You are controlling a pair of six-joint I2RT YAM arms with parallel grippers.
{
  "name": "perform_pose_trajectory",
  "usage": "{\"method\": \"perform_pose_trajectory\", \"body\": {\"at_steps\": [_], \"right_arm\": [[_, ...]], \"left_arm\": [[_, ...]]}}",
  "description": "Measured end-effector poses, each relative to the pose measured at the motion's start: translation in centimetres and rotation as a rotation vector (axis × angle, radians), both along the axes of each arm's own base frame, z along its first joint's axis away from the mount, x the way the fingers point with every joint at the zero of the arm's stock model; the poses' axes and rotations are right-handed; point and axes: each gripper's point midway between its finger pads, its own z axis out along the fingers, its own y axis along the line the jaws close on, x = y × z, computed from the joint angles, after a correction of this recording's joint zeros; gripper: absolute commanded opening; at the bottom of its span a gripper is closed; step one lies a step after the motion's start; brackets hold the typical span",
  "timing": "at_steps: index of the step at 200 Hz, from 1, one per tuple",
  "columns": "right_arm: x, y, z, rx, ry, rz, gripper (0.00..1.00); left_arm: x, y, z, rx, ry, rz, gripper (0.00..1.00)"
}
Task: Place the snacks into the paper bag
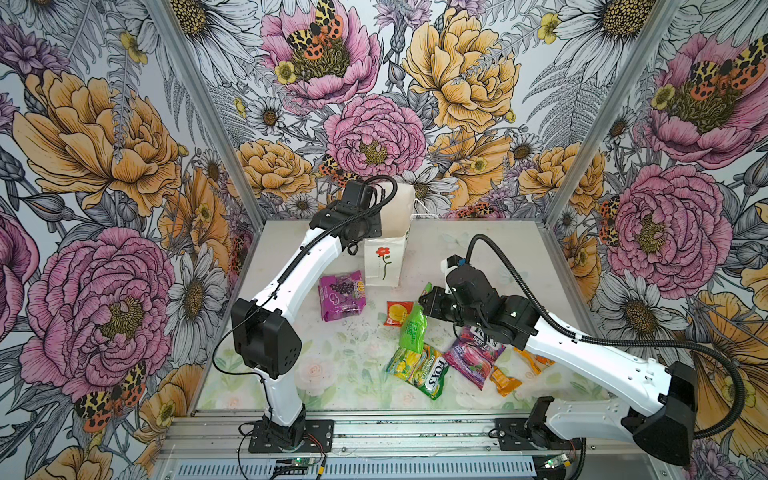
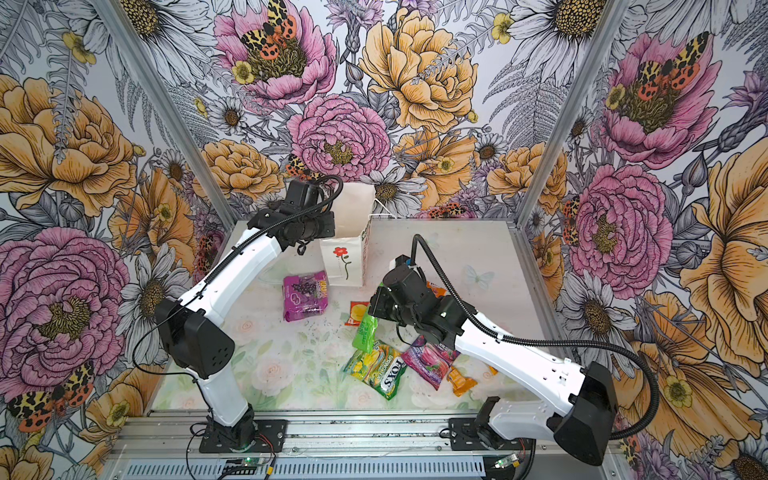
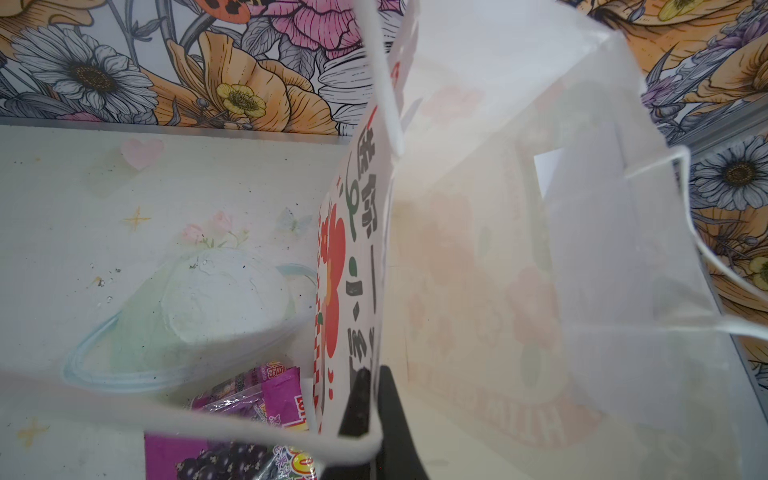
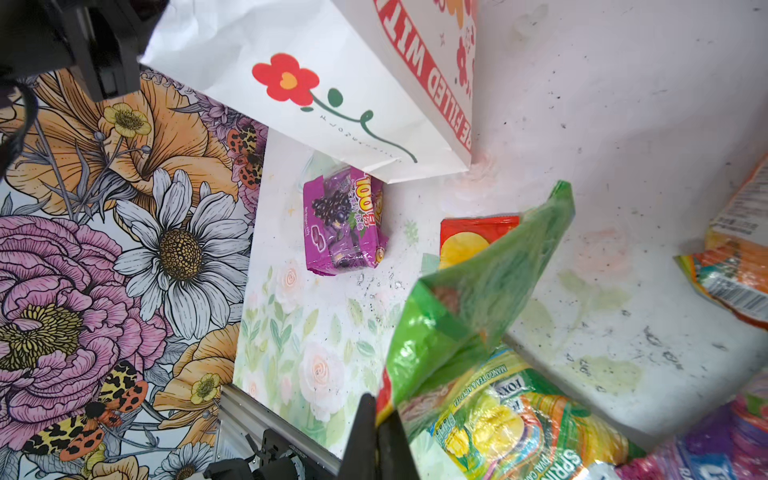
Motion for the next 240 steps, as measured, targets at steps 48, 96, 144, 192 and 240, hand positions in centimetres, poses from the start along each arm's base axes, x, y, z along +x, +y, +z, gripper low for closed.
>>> {"method": "perform_pose_trajectory", "body": {"at_steps": [48,96,144,192,240], "right_arm": [[1.8,-1.5,4.5,0.038,-0.063,-0.042,0.0],[4.3,-4.0,12.1,0.094,-0.204,-0.095,0.0],[6.1,-6.7,18.4,0.107,-0.324,-0.136,0.0],[7.3,-7.5,23.5,0.124,-0.423,-0.154,0.0],[8.4,-6.7,27.3,0.134,-0.504,-0.128,0.0]], "left_arm": [[-0.1,1.2,-2.5,0.015,0.052,0.016,0.0],[0.1,2.6,-2.3,0.012,0.046,0.045,0.0],[-0.7,2.1,-0.4,-0.027,0.014,0.015,0.0],[-1.8,1.1,1.9,-0.023,-0.04,-0.008,0.0],[-2.3,-0.1,1.9,-0.016,-0.041,-0.042,0.0]]}}
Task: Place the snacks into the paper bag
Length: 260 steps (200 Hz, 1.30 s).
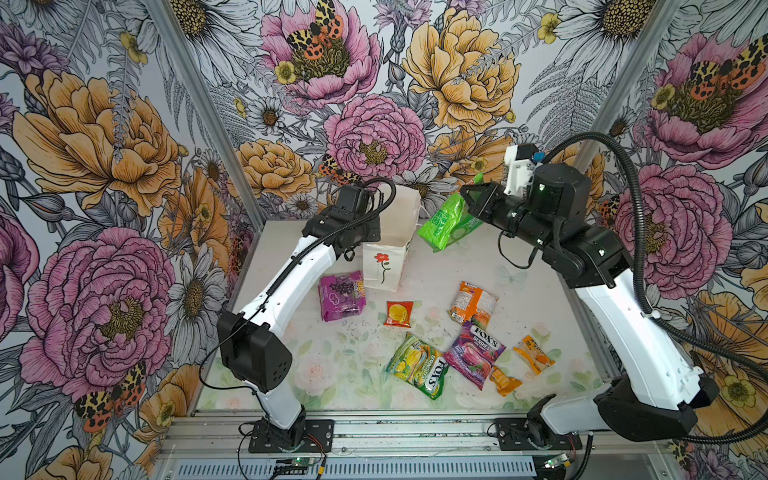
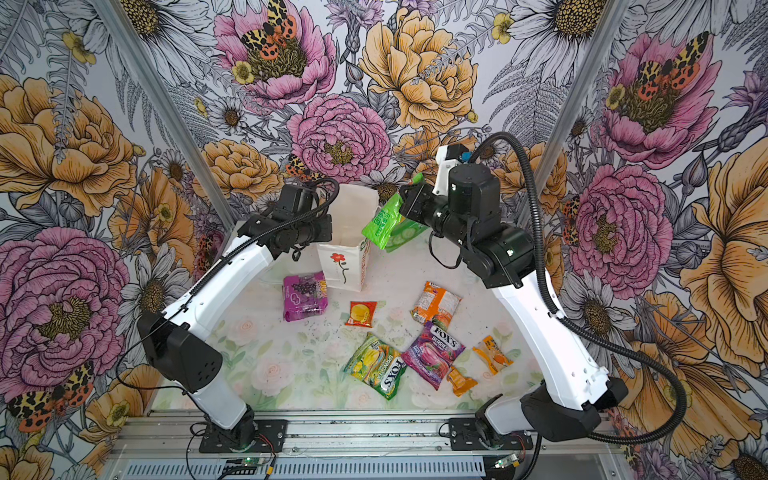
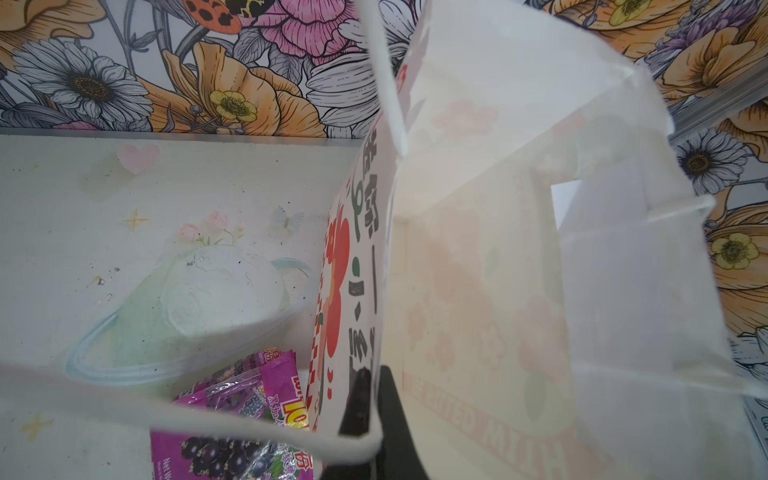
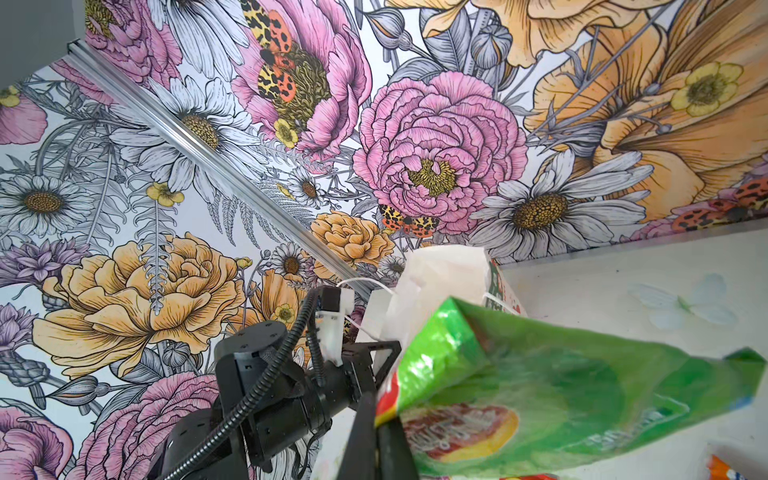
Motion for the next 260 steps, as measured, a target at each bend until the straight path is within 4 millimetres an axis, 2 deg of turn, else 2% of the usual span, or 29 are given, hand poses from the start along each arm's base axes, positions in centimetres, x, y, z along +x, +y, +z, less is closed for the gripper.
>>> {"method": "perform_pose_trajectory", "body": {"at_steps": [37,80,99,147,240,260], "right_arm": [[1.7,1.3,3.1,-0.017,-0.071,0.034,0.0],[4.1,4.4,4.1,-0.029,-0.108,0.132,0.0],[5.3,5.4,3.2,-0.042,-0.098,0.165,0.0],[7.1,7.7,-1.6,-0.09,0.015,0.256,0.0],[6.6,10.3,-6.6,-0.132,0.135,0.38,0.0],[6.1,10.9,-7.0,-0.136,0.145,0.402,0.0]], "left_arm": [[-0.2,-0.5,0.0,0.006,0.0,-0.028,0.0],[-0.4,-1.2,-0.2,0.002,0.007,-0.071,0.0],[-0.5,-1.6,-0.4,-0.009,0.016,-0.095,0.0],[-0.8,-2.4,-0.3,-0.031,0.02,-0.13,0.0],[-1.0,-3.0,-0.2,-0.044,0.017,-0.168,0.0],[-0.9,-3.0,-0.2,-0.048,0.019,-0.169,0.0]]}}
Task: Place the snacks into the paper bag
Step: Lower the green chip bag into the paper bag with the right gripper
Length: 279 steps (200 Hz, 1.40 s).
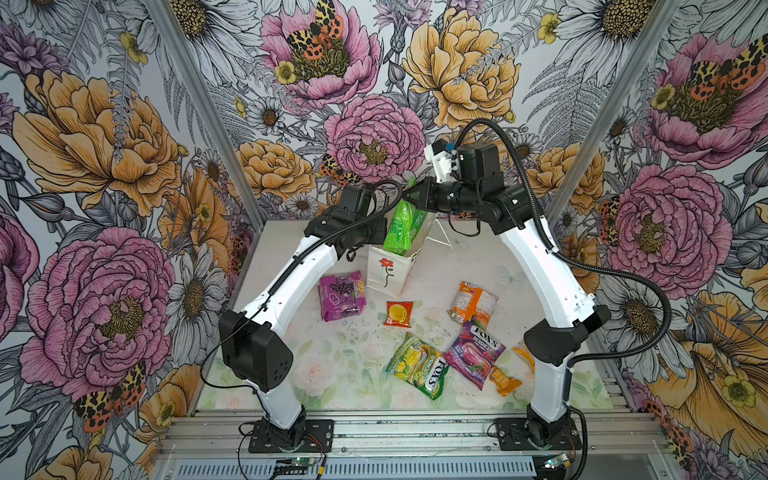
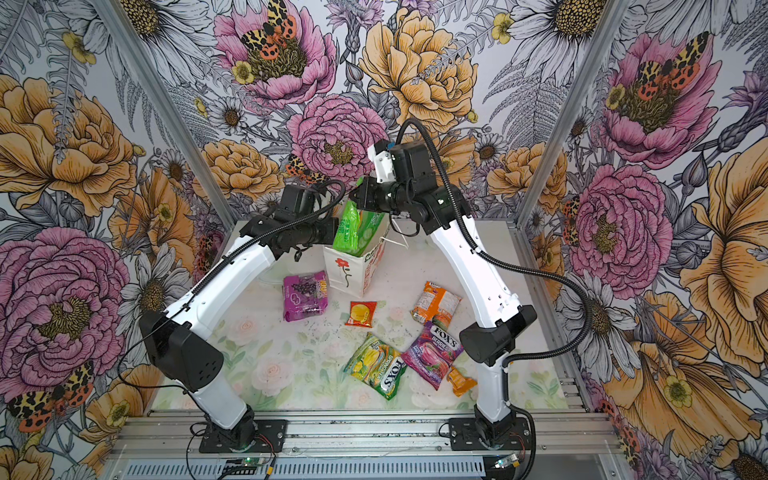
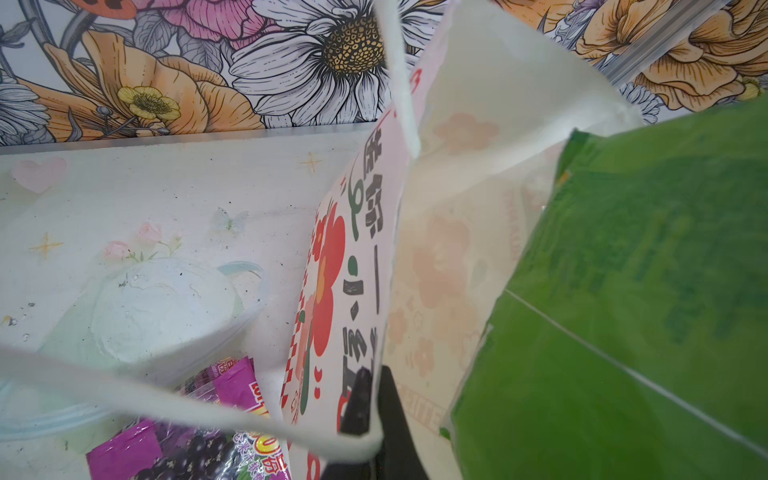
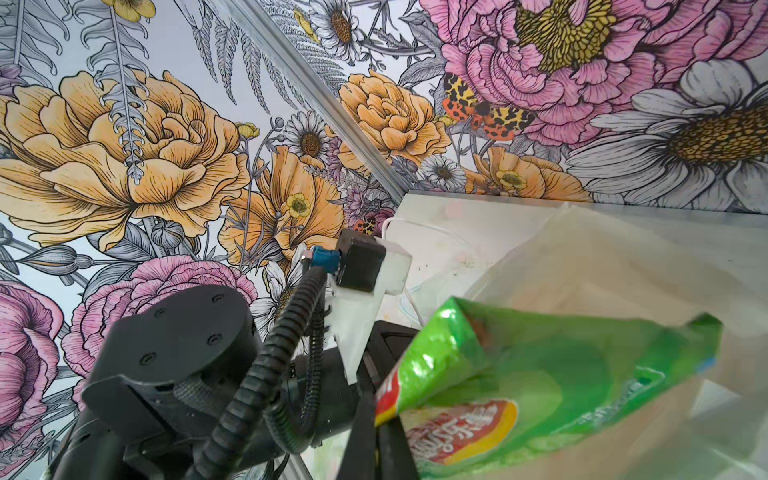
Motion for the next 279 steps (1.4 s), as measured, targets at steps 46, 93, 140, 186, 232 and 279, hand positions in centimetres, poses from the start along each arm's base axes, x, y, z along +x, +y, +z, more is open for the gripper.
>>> {"method": "perform_pose_trajectory", "body": {"at_steps": [46,93,140,186,232,279], "right_arm": [[-0.3,-0.3,-0.6,-0.021,0.001,0.0,0.0],[1.5,-2.5,-3.5,-0.087,0.051,-0.1,0.0],[3.0,-4.0,-6.6,-0.155,0.112,-0.228,0.0],[3.2,-4.1,-7.2,-0.199,0.104,-0.297,0.0],[3.9,-3.4,-9.7,-0.245,0.141,-0.316,0.0],[5.6,-3.7,-13.2,-0.346,0.203,-0.372,0.0]], "left_arm": [[-0.1,-0.3,0.1,-0.007,0.001,-0.018,0.0],[0.2,-0.4,0.4,-0.016,-0.017,-0.018,0.0],[0.0,-0.7,-0.1,-0.004,-0.013,-0.02,0.0],[-0.1,-0.9,-0.1,0.007,-0.019,-0.018,0.0],[-0.2,-1.1,0.0,0.008,-0.02,-0.025,0.0],[-0.4,-1.6,-0.1,0.038,-0.038,-0.038,0.0]]}}
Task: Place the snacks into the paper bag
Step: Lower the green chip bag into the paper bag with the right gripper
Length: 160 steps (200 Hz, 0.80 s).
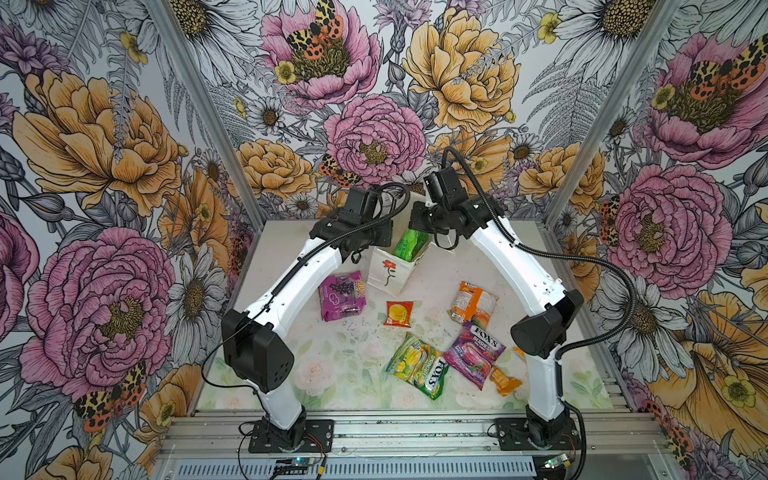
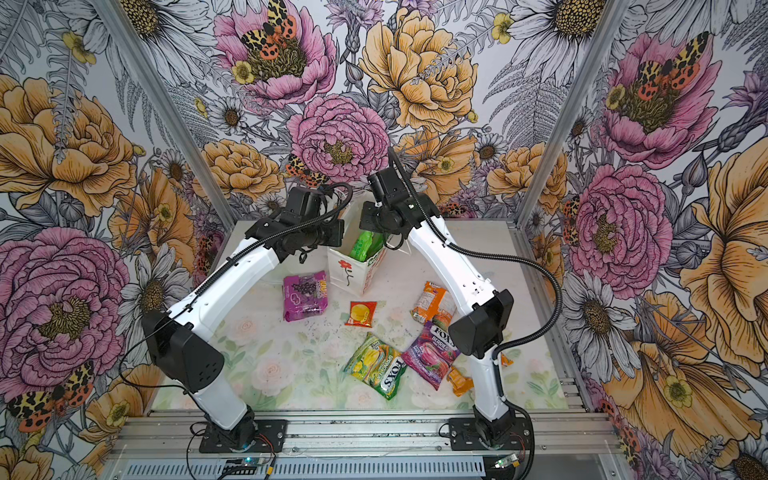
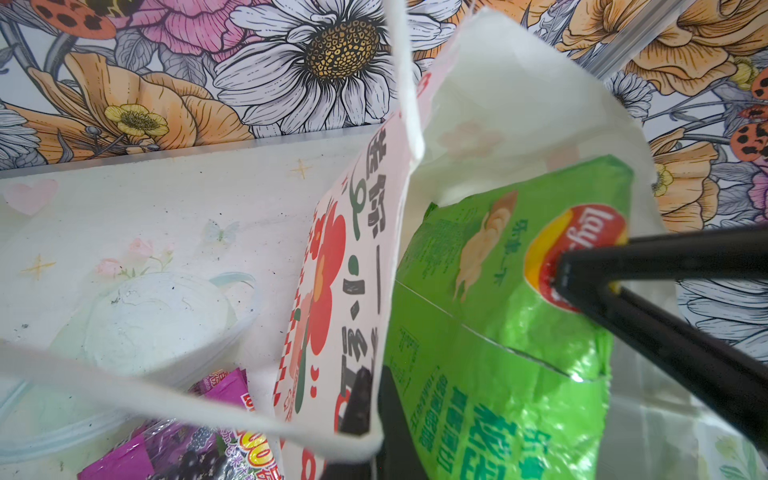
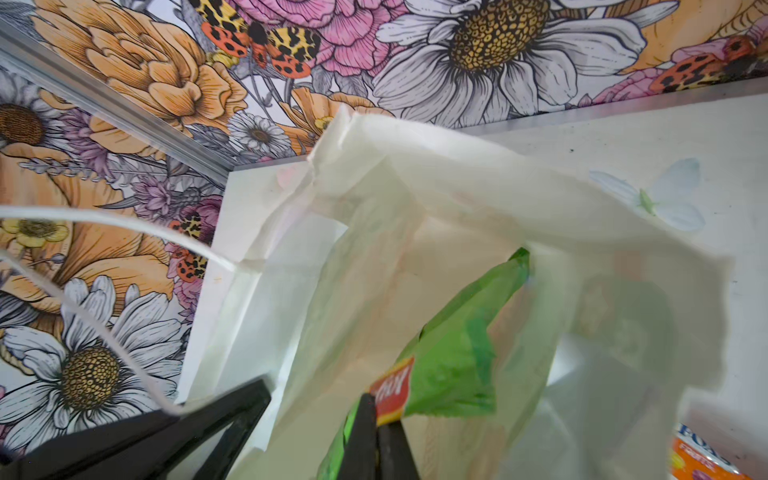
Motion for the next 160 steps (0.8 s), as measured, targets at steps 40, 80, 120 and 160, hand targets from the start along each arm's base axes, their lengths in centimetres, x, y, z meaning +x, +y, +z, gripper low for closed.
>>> {"method": "perform_pose_trajectory", "body": {"at_steps": [40,80,120,160], "right_arm": [[-0.2,-1.4,-2.0,-0.086,0.054,-0.04,0.0],[-0.5,-2.9,-2.5,-0.144,0.073,-0.075,0.0],[-0.5,-4.8,-3.2,-0.198,0.095,-0.112,0.0],[-0.3,-4.7,-4.1,-0.214,0.116,-0.111,0.0]], "left_arm": [[-0.3,-0.5,-0.4,0.027,-0.005,-0.008,0.0],[0.0,0.1,-0.5,0.055,-0.018,0.016,0.0],[0.1,0.5,-0.5,0.068,-0.024,0.034,0.0],[0.0,0.3,-0.5,0.075,-0.027,0.035,0.0]]}}
